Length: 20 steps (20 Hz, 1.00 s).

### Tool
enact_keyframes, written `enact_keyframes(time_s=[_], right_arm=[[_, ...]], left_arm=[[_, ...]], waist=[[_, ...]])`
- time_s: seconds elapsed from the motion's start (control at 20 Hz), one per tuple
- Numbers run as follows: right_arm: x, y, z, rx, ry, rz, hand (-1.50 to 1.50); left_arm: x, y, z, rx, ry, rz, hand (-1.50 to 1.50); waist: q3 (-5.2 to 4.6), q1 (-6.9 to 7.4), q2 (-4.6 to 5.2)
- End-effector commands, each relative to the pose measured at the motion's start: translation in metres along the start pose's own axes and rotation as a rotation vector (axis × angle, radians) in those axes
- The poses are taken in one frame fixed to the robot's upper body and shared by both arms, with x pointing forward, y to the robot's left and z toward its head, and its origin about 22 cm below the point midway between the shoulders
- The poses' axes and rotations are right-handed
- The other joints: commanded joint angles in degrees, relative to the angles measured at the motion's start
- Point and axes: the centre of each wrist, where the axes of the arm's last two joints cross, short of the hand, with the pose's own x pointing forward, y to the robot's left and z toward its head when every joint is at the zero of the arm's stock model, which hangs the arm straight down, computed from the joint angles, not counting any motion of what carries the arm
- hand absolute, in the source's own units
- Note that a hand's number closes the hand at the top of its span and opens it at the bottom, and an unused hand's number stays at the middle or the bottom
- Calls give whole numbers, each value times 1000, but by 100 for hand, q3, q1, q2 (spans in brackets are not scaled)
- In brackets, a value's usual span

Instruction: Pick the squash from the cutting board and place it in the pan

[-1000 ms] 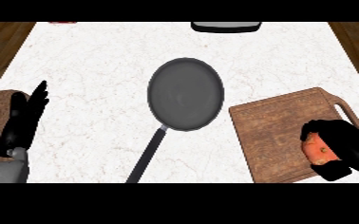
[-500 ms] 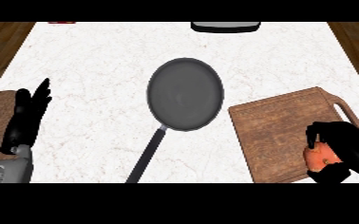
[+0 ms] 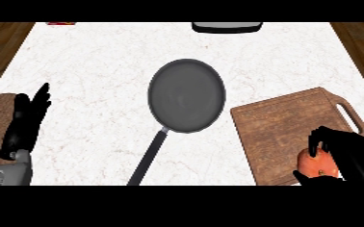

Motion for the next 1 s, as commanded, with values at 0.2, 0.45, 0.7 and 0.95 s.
enact_keyframes(time_s=[0.2, 0.45, 0.7, 0.95], right_arm=[[49, -33, 14, -325, -178, -137, 150], [80, -47, 6, -326, -208, -206, 150], [127, -30, -45, -310, -206, -299, 150], [163, -31, -89, -265, -158, -408, 150]], left_arm=[[18, 0, -5, 1, -7, -6, 0], [10, 10, 4, 11, -15, -8, 0], [1, 0, -9, -23, -24, -1, 0], [21, -7, -8, -29, -34, -5, 0]], waist=[[1, 37, 11], [0, 82, 15], [0, 115, 35], [3, 175, 38]])
